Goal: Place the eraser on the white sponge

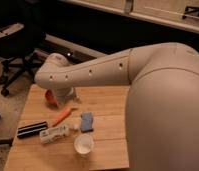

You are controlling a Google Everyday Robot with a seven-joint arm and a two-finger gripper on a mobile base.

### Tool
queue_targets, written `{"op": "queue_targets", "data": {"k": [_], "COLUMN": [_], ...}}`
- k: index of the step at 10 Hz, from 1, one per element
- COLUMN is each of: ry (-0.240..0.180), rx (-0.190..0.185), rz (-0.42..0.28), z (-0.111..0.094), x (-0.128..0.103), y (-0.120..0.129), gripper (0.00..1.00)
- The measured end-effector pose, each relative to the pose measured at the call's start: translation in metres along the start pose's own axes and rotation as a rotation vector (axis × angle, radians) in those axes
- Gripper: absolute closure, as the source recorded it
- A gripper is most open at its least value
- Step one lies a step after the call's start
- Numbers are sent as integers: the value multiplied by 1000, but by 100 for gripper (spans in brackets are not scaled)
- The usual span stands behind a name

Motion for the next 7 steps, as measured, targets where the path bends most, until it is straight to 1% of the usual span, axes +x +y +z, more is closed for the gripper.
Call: {"op": "queue_targets", "data": {"k": [1,3,4,5,7], "ry": [-41,-112,-152,-176,-202], "rx": [-14,-75,-104,-119,-129], "rz": [-75,-210,-291,-349,-433], "z": [-4,-9,-10,-10,-7], "x": [-6,-9,-9,-8,-4], "y": [19,53,69,80,91], "gripper": [35,35,35,35,35]}}
